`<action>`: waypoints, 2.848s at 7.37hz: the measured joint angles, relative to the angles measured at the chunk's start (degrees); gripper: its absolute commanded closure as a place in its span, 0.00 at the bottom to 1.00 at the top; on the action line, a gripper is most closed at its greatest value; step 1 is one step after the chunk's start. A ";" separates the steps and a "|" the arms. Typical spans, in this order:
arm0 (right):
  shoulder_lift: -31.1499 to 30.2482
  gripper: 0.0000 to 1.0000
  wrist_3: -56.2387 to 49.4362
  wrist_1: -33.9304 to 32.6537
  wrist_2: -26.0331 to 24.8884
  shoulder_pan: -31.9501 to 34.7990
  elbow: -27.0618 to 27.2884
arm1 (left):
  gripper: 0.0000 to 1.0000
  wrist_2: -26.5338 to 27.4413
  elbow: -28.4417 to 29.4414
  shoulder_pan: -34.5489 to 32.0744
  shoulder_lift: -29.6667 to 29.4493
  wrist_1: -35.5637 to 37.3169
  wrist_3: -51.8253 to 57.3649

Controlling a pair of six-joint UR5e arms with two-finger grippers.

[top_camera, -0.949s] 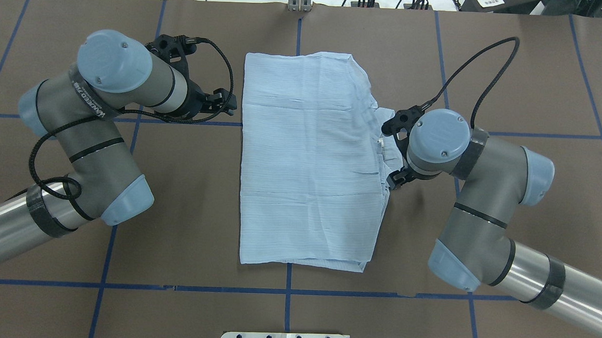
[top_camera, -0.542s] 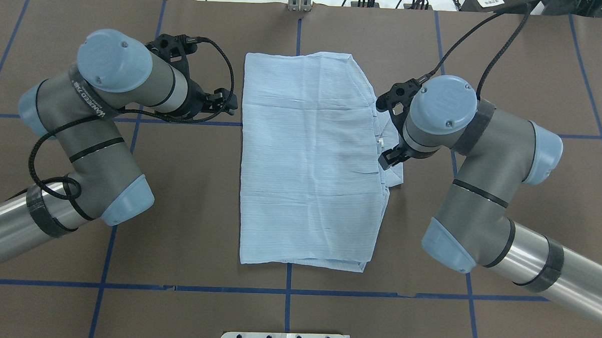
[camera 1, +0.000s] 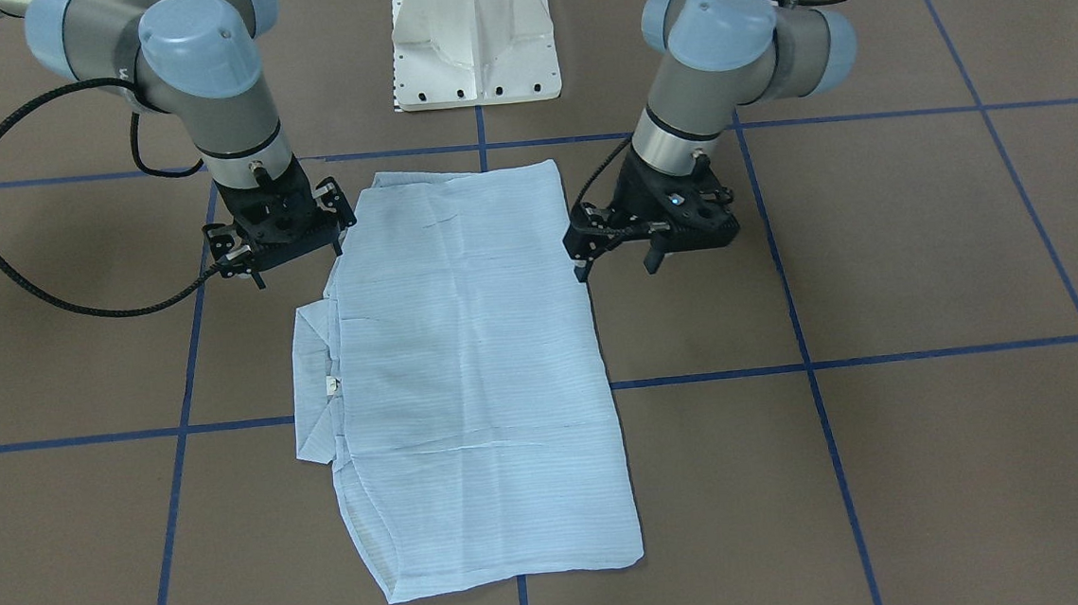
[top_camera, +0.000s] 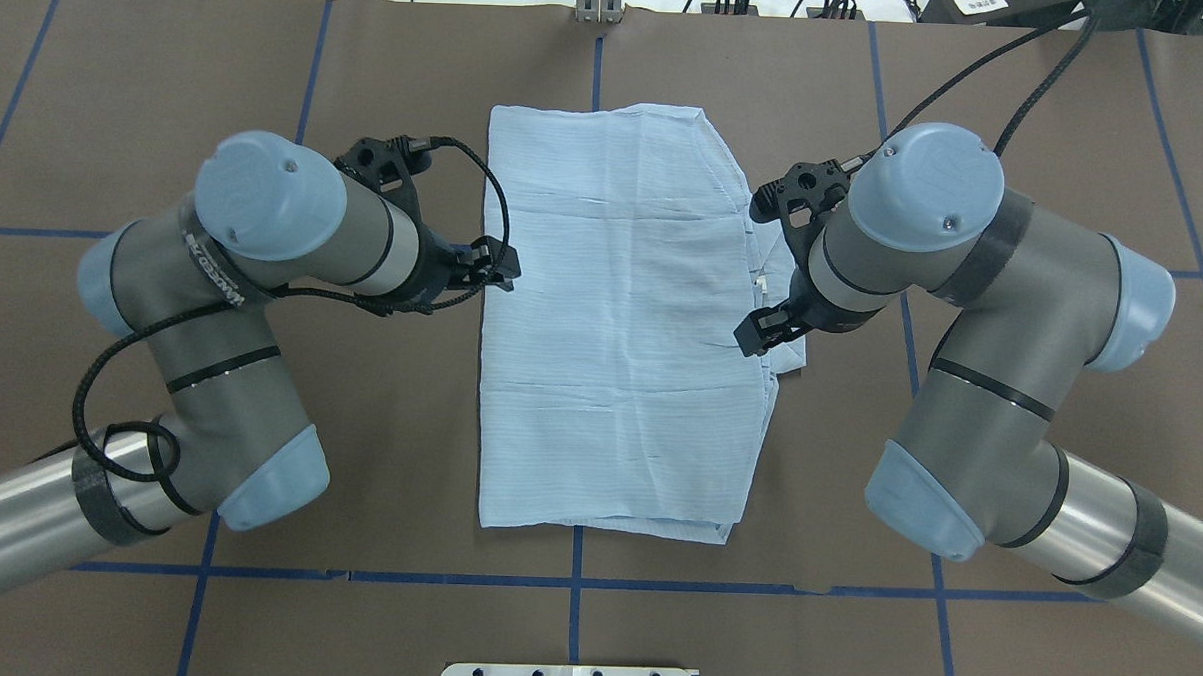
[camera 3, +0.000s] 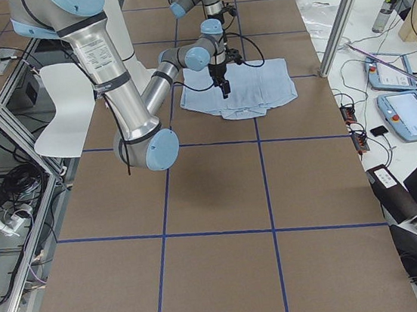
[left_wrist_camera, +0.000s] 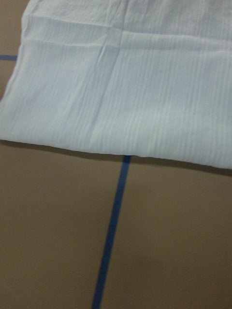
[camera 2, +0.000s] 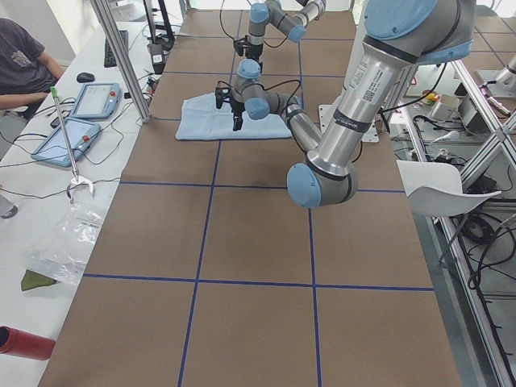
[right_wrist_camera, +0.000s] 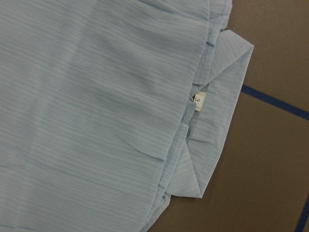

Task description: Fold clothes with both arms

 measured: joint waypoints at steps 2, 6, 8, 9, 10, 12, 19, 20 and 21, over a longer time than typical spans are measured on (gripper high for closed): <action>-0.93 0.00 4.22 -0.07 2.11 0.03 2.22 | 0.00 2.10 -2.74 6.49 3.31 -3.13 -8.51; -1.62 0.00 8.87 0.24 4.46 -0.04 3.46 | 0.15 8.69 -3.88 16.32 8.40 -9.39 -15.72; -1.79 0.00 9.00 0.25 4.60 -0.04 3.47 | 0.17 9.22 -3.56 18.03 8.40 -8.96 -15.85; -1.86 0.00 9.01 0.25 4.63 -0.05 3.46 | 0.21 9.28 -3.42 18.22 8.42 -8.90 -15.86; -1.89 0.00 9.01 0.25 4.67 -0.05 3.40 | 0.22 9.31 -3.38 18.27 8.37 -8.52 -15.86; -1.92 0.00 9.00 0.25 4.65 -0.04 3.29 | 0.25 9.37 -3.38 18.24 7.81 -6.80 -15.86; -1.92 0.00 8.93 0.25 4.70 -0.05 3.12 | 0.43 9.49 -2.67 18.10 7.47 -6.03 -15.86; -1.92 0.00 8.92 0.25 4.71 -0.05 3.12 | 0.47 9.49 -2.67 18.09 7.44 -6.04 -15.86; -1.92 0.00 8.92 0.25 4.71 -0.05 3.13 | 0.47 9.49 -2.69 18.10 7.42 -6.05 -15.84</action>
